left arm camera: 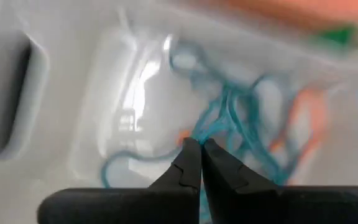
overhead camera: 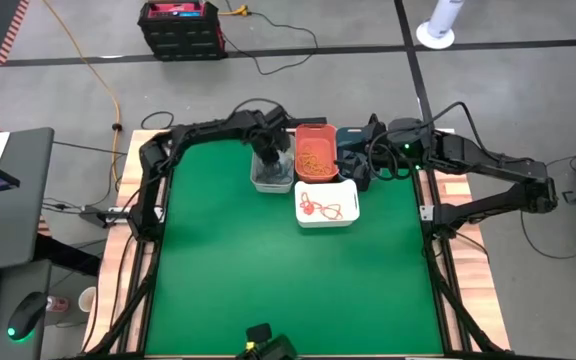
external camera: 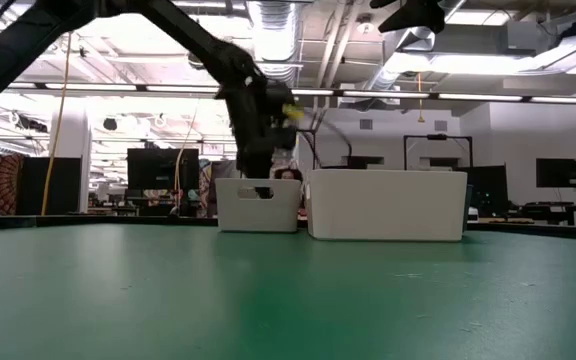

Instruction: Sort rubber bands into baskets

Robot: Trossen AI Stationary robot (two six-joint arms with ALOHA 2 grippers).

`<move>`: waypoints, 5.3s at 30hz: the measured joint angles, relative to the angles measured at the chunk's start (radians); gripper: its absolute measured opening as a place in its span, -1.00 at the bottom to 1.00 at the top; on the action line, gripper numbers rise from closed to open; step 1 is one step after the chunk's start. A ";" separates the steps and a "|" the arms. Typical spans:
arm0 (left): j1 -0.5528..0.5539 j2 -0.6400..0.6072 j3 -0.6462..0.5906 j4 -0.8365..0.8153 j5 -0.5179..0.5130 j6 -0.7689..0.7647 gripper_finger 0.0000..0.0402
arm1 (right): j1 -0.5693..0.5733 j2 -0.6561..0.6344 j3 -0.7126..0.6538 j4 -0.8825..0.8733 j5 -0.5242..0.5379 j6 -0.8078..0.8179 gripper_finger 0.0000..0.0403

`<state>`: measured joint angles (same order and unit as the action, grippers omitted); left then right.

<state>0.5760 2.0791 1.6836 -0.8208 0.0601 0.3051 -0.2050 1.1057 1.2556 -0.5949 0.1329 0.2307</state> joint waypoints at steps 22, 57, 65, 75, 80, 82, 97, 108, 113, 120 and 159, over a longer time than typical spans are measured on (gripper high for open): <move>0.052 -0.098 0.058 0.079 -0.014 0.027 -1.00 | 0.002 0.000 0.000 0.000 0.000 0.005 0.34; -0.007 -0.019 -0.044 0.040 0.120 -0.468 -0.14 | 0.002 0.014 0.000 0.011 0.000 0.000 0.34; -0.038 0.002 -0.038 0.037 -0.016 -0.523 -0.27 | 0.002 0.014 0.000 0.028 0.000 0.000 0.34; -0.070 0.006 -0.036 0.043 -0.120 -0.405 -0.29 | 0.002 0.014 0.000 0.027 0.000 0.004 0.34; -0.067 0.056 -0.035 0.040 -0.101 -0.399 -0.29 | 0.002 0.014 0.000 0.028 0.000 0.005 0.34; -0.066 0.076 -0.032 0.026 -0.096 -0.397 -0.29 | 0.006 0.014 0.000 0.028 0.000 0.006 0.34; -0.064 0.097 0.003 0.025 -0.074 -0.334 -0.97 | 0.014 0.014 0.000 0.026 0.000 0.007 0.34; -0.009 0.102 0.248 -0.218 0.116 -0.301 -1.00 | 0.013 0.014 0.000 0.023 0.000 -0.004 0.34; -0.001 0.100 0.333 -0.279 0.150 -0.257 -1.00 | 0.013 0.014 0.000 0.023 0.000 -0.023 0.34; 0.003 0.102 0.321 -0.202 -0.153 -0.210 -1.00 | -0.002 0.014 0.000 0.023 0.000 -0.030 0.34; -0.077 0.247 0.324 -0.277 -0.171 -0.330 -0.10 | 0.003 0.014 0.000 0.024 0.000 -0.011 0.34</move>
<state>0.4987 2.3264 2.0071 -1.0980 -0.1107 -0.0246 -0.2024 1.1193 1.2552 -0.5705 0.1326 0.2196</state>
